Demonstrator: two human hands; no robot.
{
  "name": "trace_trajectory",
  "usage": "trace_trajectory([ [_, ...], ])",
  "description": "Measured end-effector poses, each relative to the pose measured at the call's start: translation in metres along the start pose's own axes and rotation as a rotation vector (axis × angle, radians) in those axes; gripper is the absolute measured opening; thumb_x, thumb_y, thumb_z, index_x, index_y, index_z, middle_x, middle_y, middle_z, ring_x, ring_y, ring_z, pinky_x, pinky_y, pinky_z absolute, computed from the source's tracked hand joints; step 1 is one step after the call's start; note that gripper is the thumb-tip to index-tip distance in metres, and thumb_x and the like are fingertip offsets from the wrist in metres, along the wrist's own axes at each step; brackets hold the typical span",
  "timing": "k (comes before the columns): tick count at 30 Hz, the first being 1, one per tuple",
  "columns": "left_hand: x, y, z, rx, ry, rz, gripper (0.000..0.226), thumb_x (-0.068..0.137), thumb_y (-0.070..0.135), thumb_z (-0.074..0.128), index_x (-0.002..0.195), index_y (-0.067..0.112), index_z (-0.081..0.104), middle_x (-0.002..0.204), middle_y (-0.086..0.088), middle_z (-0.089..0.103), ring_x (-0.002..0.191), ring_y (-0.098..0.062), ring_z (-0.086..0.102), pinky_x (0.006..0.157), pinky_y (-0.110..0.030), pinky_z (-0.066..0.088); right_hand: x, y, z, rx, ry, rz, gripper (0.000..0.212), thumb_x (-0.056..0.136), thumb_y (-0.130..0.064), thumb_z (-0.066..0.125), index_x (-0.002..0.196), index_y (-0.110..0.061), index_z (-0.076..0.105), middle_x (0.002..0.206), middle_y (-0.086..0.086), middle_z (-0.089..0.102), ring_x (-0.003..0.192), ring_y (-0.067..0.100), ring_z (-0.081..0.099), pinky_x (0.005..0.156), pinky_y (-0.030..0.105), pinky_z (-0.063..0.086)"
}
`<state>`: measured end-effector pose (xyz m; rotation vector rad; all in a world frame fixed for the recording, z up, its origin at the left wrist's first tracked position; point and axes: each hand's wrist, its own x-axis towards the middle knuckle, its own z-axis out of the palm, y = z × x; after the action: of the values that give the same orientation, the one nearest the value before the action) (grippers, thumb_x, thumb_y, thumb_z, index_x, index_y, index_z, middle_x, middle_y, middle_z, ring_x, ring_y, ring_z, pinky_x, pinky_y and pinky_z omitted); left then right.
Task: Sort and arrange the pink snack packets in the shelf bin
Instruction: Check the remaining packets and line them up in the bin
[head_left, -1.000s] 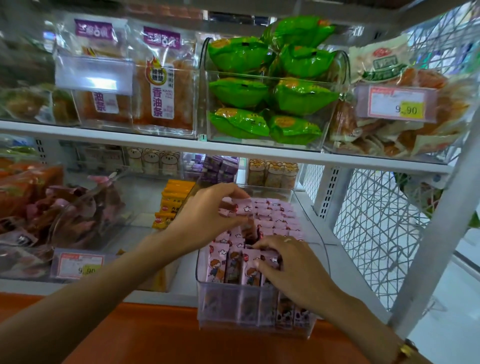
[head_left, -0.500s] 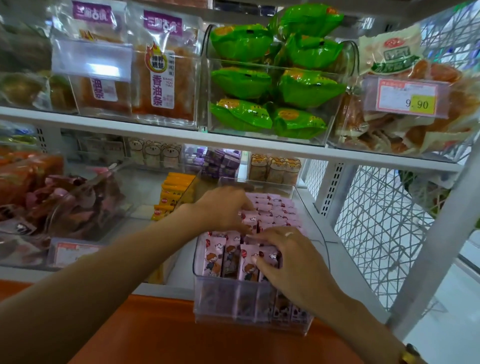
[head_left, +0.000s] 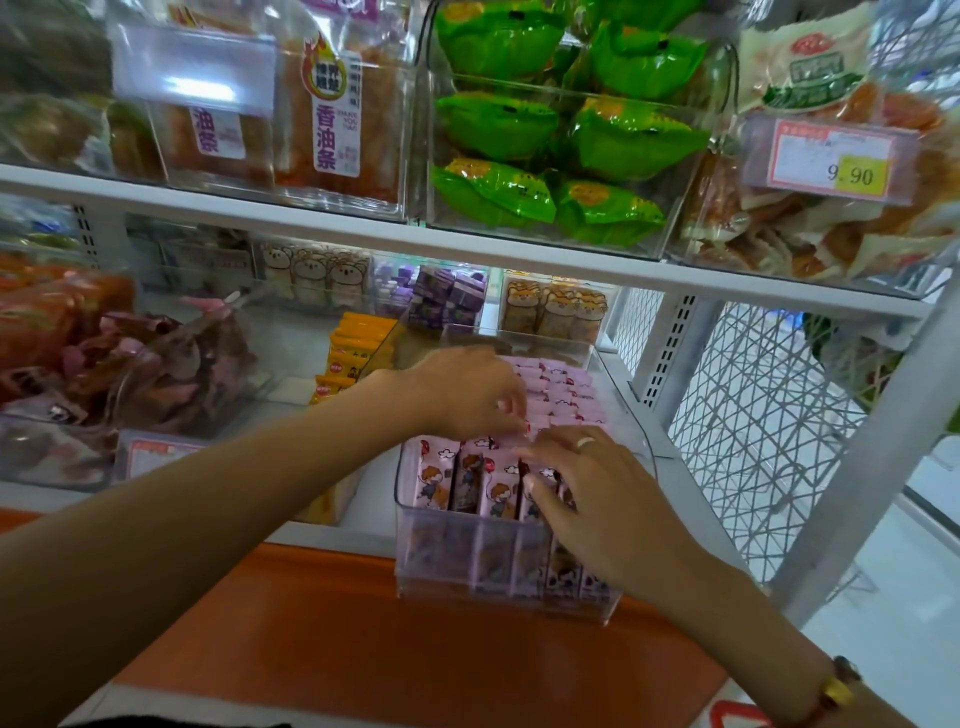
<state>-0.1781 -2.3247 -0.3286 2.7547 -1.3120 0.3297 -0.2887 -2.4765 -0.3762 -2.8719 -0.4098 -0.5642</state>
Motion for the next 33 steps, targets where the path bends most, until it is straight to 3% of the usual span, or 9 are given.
trace_trajectory([
  [2, -0.001, 0.005, 0.003, 0.072, -0.09, -0.005, 0.032, 0.092, 0.048, 0.054, 0.113, 0.027, 0.065, 0.113, 0.007, 0.064, 0.107, -0.012, 0.052, 0.077, -0.026, 0.038, 0.002, -0.004, 0.0, -0.014, 0.043, -0.001, 0.032, 0.097, -0.036, 0.043, 0.126, -0.035, 0.056, 0.127, -0.009, 0.053, 0.118, 0.007, 0.04, 0.09, 0.017, 0.025],
  [5, -0.004, 0.007, 0.006, 0.019, -0.03, -0.095, 0.022, 0.092, 0.041, 0.058, 0.106, 0.027, 0.068, 0.115, 0.006, 0.064, 0.108, -0.013, 0.055, 0.087, -0.031, 0.044, 0.003, -0.005, 0.003, 0.037, -0.017, 0.01, 0.03, 0.096, -0.039, 0.044, 0.122, -0.037, 0.058, 0.122, -0.01, 0.057, 0.108, 0.006, 0.045, 0.092, 0.021, 0.034],
  [10, -0.021, 0.011, 0.001, -0.464, 0.38, -0.384, 0.019, 0.098, 0.031, 0.049, 0.109, 0.02, 0.061, 0.103, 0.011, 0.061, 0.08, -0.003, 0.056, 0.056, -0.012, 0.039, 0.004, -0.003, 0.0, 0.116, -0.035, 0.062, 0.024, 0.094, -0.038, 0.052, 0.115, -0.037, 0.064, 0.124, -0.011, 0.059, 0.111, 0.006, 0.048, 0.093, 0.024, 0.036],
  [13, -0.042, 0.023, 0.001, -0.922, 0.702, -0.532, 0.018, 0.098, 0.032, 0.049, 0.107, 0.019, 0.057, 0.098, 0.007, 0.064, 0.079, -0.004, 0.06, 0.065, -0.022, 0.05, 0.004, -0.004, -0.001, 0.108, -0.052, 0.063, 0.026, 0.093, -0.037, 0.054, 0.116, -0.035, 0.064, 0.124, -0.009, 0.06, 0.11, 0.007, 0.049, 0.086, 0.02, 0.036],
  [16, -0.062, 0.032, 0.004, -1.108, 0.842, -0.563, 0.015, 0.094, 0.032, 0.056, 0.101, 0.02, 0.062, 0.096, 0.006, 0.067, 0.093, -0.009, 0.064, 0.084, -0.029, 0.054, 0.006, -0.008, -0.006, 0.154, -0.008, 0.08, 0.028, 0.094, -0.039, 0.05, 0.119, -0.034, 0.062, 0.125, -0.009, 0.059, 0.111, 0.006, 0.048, 0.087, 0.021, 0.038],
  [19, -0.072, 0.038, 0.003, -1.155, 0.836, -0.496, 0.011, 0.091, 0.032, 0.061, 0.095, 0.023, 0.065, 0.094, 0.009, 0.069, 0.092, -0.005, 0.065, 0.085, -0.027, 0.053, 0.011, -0.02, -0.015, 0.413, 0.142, 0.168, 0.05, 0.087, -0.064, 0.043, 0.127, -0.036, 0.052, 0.131, -0.013, 0.052, 0.118, 0.004, 0.046, 0.098, 0.031, 0.039],
  [22, -0.075, 0.042, 0.0, -1.196, 0.791, -0.441, 0.017, 0.086, 0.037, 0.063, 0.097, 0.024, 0.067, 0.093, 0.011, 0.071, 0.091, -0.001, 0.066, 0.082, -0.024, 0.054, 0.013, -0.034, -0.02, 0.641, 0.124, 0.19, 0.063, 0.076, -0.076, 0.046, 0.13, -0.042, 0.045, 0.125, -0.02, 0.05, 0.111, -0.005, 0.047, 0.09, 0.019, 0.038],
  [27, -0.08, 0.044, -0.001, -1.291, 0.717, -0.321, 0.028, 0.08, 0.043, 0.057, 0.105, 0.031, 0.066, 0.101, 0.015, 0.07, 0.097, 0.0, 0.066, 0.081, -0.019, 0.054, 0.017, -0.034, -0.02, 0.955, 0.106, 0.244, 0.042, 0.071, -0.049, 0.061, 0.112, -0.041, 0.055, 0.106, -0.016, 0.065, 0.096, -0.005, 0.061, 0.076, 0.012, 0.048],
  [33, -0.082, 0.041, 0.01, -1.099, 0.551, -0.336, 0.032, 0.089, 0.024, 0.061, 0.116, 0.04, 0.052, 0.109, 0.024, 0.056, 0.1, 0.005, 0.058, 0.077, -0.013, 0.051, 0.02, -0.025, -0.015, 1.188, 0.116, 0.515, 0.067, 0.065, -0.047, 0.069, 0.125, -0.022, 0.054, 0.121, 0.004, 0.064, 0.108, 0.019, 0.063, 0.097, 0.042, 0.049],
])
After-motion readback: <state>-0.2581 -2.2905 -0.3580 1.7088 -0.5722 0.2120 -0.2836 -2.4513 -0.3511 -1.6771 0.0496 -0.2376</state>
